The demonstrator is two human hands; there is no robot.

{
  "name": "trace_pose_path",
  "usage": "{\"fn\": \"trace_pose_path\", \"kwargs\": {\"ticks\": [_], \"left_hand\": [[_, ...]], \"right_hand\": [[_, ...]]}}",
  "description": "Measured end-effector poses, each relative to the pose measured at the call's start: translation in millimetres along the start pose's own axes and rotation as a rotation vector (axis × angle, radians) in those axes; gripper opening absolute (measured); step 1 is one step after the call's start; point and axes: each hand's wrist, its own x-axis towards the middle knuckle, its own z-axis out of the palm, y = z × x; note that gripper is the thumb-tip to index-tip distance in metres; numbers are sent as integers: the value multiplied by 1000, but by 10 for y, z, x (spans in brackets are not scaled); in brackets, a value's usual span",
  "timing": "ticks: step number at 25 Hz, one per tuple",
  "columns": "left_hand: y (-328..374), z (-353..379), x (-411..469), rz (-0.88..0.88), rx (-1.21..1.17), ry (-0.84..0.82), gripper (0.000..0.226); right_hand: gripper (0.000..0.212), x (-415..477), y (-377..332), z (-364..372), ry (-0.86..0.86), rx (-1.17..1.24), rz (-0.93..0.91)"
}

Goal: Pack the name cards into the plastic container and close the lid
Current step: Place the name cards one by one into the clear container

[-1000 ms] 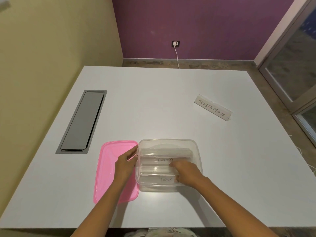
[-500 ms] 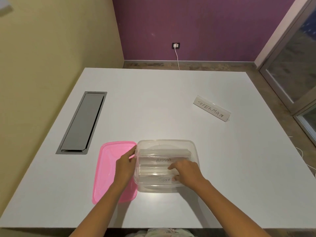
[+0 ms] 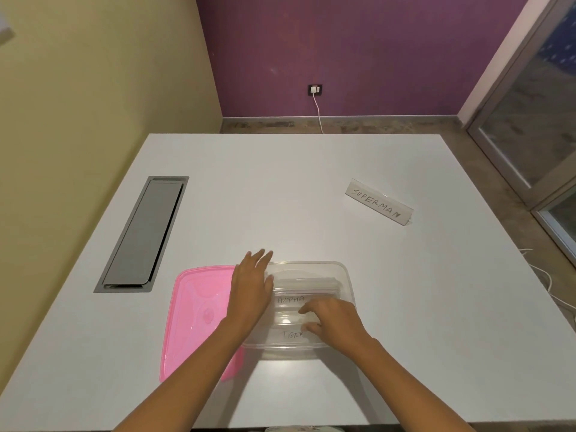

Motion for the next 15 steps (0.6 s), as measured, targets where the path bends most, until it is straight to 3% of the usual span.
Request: {"fn": "trace_pose_path", "kwargs": {"ticks": [4,7,15], "left_hand": [[179,123,250,102,73,-48,45],[272,241,393,169,141,-121,43],[250,278,571,110,90,-170,29]], "right_hand": [[11,38,107,-326,324,187,76],[11,175,375,-585,501,248,169],[28,773,1304,-987,553,246,434]]}}
